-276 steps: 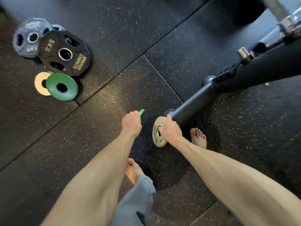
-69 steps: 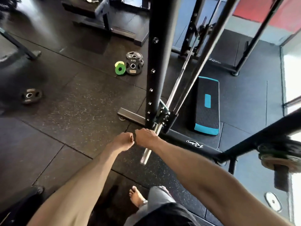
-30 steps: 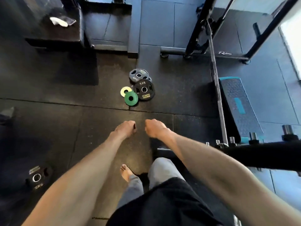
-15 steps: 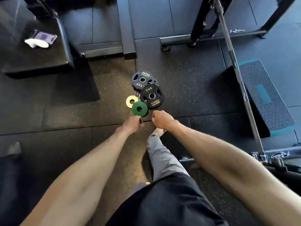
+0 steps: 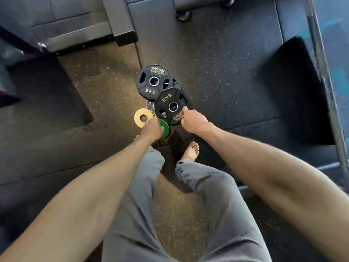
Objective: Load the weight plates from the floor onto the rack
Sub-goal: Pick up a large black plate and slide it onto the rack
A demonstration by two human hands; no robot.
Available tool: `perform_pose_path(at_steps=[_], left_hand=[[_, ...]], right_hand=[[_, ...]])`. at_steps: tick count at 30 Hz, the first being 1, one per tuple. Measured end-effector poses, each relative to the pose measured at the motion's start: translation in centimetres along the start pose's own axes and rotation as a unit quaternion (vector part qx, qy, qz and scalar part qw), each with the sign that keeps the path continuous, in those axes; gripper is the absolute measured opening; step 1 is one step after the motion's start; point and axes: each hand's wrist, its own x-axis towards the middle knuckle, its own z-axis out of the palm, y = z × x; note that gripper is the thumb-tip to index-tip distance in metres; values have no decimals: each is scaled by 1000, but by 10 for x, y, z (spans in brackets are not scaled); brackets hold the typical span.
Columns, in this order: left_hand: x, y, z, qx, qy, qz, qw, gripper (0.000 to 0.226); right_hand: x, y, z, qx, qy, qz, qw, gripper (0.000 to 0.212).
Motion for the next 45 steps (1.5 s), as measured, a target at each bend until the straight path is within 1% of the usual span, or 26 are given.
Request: perform_pose_path(at_steps=[3, 6, 11, 13, 15, 18, 21, 24, 29, 33, 35, 39, 42, 45], left_hand=[[91, -13, 30, -64, 26, -54, 996, 45], [174, -31, 61, -114, 54, -90, 988, 56], [274, -62, 107, -129, 47, -126, 982, 72], [298, -69, 121, -151, 32, -129, 980, 72], [314, -73, 129, -170, 21, -132, 976, 71], [329, -80, 139, -179, 51, -126, 975, 56], [330, -84, 145, -200, 82, -113, 970, 47], [326, -81, 146, -213, 92, -106, 967, 49], [326, -79, 135, -239, 80, -92, 963, 54], [318, -68, 105, -232, 99, -65, 965, 37], [306, -57, 78, -227, 111, -53, 966, 32], [262, -28, 10, -223, 132, -14, 966, 32], [213, -1, -59, -215, 166, 15, 962, 31], [151, 35, -142, -230, 190, 33, 954, 34]], right_hand=[[92, 28, 36, 13, 25, 26, 999, 49], [178, 57, 77, 18, 54, 54, 997, 51], [284, 98, 130, 22, 85, 99, 991, 60], [312, 108, 144, 39, 88, 110, 989, 62], [335, 114, 154, 67, 81, 121, 987, 60], [359, 119, 166, 104, 95, 126, 982, 47], [367, 120, 169, 115, 113, 115, 980, 36], [367, 123, 174, 114, 130, 103, 980, 33], [349, 121, 175, 140, 169, 85, 972, 26], [330, 109, 154, 172, 193, 85, 962, 24], [317, 97, 129, 185, 205, 83, 957, 26], [277, 61, 58, 205, 236, 74, 947, 30], [232, 23, -11, 210, 276, 60, 936, 27], [179, -23, -91, 227, 315, 40, 921, 28]])
